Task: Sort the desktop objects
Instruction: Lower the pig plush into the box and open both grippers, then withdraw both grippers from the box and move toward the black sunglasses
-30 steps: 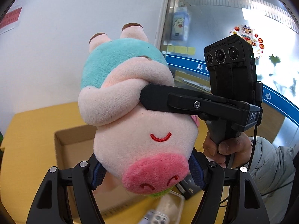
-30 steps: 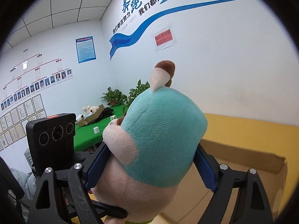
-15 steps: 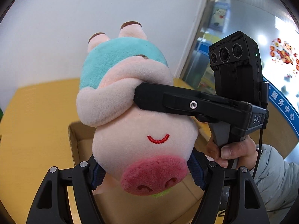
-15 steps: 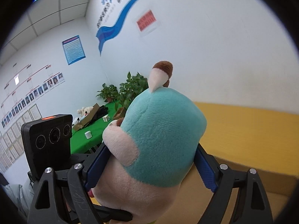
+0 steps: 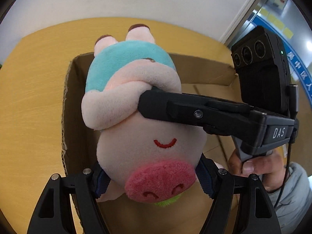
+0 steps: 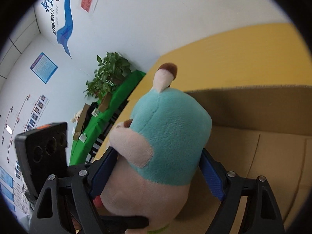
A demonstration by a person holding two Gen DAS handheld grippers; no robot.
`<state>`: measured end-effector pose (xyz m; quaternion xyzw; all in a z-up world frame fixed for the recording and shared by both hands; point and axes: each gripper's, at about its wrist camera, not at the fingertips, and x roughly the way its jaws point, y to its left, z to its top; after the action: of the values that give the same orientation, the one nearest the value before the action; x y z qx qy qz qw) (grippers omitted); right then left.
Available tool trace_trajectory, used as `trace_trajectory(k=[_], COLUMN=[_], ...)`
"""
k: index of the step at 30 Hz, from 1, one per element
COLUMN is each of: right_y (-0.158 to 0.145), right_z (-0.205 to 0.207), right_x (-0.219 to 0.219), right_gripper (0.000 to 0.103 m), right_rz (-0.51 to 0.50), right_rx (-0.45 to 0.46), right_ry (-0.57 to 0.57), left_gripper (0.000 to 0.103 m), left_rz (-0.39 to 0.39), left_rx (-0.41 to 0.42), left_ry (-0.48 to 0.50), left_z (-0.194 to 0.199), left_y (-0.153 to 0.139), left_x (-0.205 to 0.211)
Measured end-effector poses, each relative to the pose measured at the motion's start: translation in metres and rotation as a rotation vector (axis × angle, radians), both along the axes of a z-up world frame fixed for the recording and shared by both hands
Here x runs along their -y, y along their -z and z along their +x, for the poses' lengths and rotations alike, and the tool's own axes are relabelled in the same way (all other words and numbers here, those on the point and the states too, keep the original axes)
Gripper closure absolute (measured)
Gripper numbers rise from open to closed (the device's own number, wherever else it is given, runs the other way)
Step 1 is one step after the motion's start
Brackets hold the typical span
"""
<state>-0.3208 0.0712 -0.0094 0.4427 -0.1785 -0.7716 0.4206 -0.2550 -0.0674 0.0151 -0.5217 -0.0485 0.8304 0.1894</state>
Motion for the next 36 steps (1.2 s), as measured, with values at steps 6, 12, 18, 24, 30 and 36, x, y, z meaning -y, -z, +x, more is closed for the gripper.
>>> trace_trajectory(k=[6,12,18,24,30,36], right_y=[0.013,0.004,-0.029,-0.100,-0.141,-0.082], right_z=[-0.004,-0.003,0.013,0.071,0.164,0.202], right_x=[-0.001,0.001,-0.008,-0.044,-0.131,-0.206], right_gripper=[0.019,0.016,0.016,0.016,0.006,0.000], right_rz=[0.006,0.058,0.132,0.240,0.244,0.393], right_rx=[0.077,0.077,0.017,-0.152,-0.249,-0.108], right_ry=[-0.005,0.010,0.024,0.048,0.157,0.330], left_gripper=[0.021,0.016,0.012,0.002,0.001,0.001], left_rz=[-0.095,-0.074,-0.082,-0.082,-0.091,-0.028], left_rx=[0.017,0.023,-0.101,-0.252,-0.334,-0.279], left_ry=[-0.011,-0.064,-0.113,-0.120,-0.085,-0.049], left_z=[0.008,0.009,0.044,0.086,0.140,0.148], left_y=[0.006,-0.003,-0.047,-0.095,-0.093,-0.064], left_x=[-0.003,-0.001,0.011,0.044,0.026,0.001])
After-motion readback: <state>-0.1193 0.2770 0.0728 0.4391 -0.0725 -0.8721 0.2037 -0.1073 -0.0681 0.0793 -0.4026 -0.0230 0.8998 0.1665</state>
